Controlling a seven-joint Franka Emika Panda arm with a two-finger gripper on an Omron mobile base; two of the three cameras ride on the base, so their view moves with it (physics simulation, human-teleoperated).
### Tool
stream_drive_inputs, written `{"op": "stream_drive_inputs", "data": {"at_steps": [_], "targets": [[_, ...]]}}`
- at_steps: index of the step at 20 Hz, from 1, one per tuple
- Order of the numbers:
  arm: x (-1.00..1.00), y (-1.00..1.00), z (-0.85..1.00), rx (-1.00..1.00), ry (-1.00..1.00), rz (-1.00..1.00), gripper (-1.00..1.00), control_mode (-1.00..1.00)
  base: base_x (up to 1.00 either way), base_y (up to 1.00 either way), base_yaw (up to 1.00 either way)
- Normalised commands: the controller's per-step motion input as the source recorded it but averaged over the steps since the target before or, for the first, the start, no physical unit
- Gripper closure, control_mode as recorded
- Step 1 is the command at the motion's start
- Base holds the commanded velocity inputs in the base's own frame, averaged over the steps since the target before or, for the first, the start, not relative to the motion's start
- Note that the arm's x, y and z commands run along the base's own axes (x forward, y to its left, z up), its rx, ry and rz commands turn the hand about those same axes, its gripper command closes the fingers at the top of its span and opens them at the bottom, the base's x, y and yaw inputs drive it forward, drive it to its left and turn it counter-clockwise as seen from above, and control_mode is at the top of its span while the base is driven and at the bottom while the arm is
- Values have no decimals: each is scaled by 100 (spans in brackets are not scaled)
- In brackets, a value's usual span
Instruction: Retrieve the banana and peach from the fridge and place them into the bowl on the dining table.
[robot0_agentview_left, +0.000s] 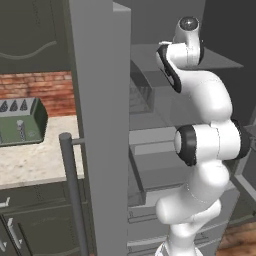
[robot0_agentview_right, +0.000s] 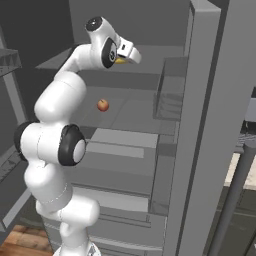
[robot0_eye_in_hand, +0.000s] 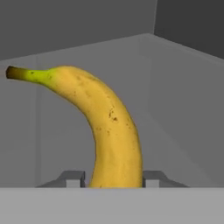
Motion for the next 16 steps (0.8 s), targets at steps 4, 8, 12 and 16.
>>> {"op": "stream_drive_inputs", "data": {"at_steps": [4,8,12,16], "targets": [[-86,-11,-66,1,-27,-7,100,-100,0,0,0],[-100,-1,-20,6,-15,0,100,-100,0,0,0],[-100,-3,3,3,-9,9,100,-100,0,0,0],[-100,-5,19,4,-3,13,100,-100,0,0,0]]}}
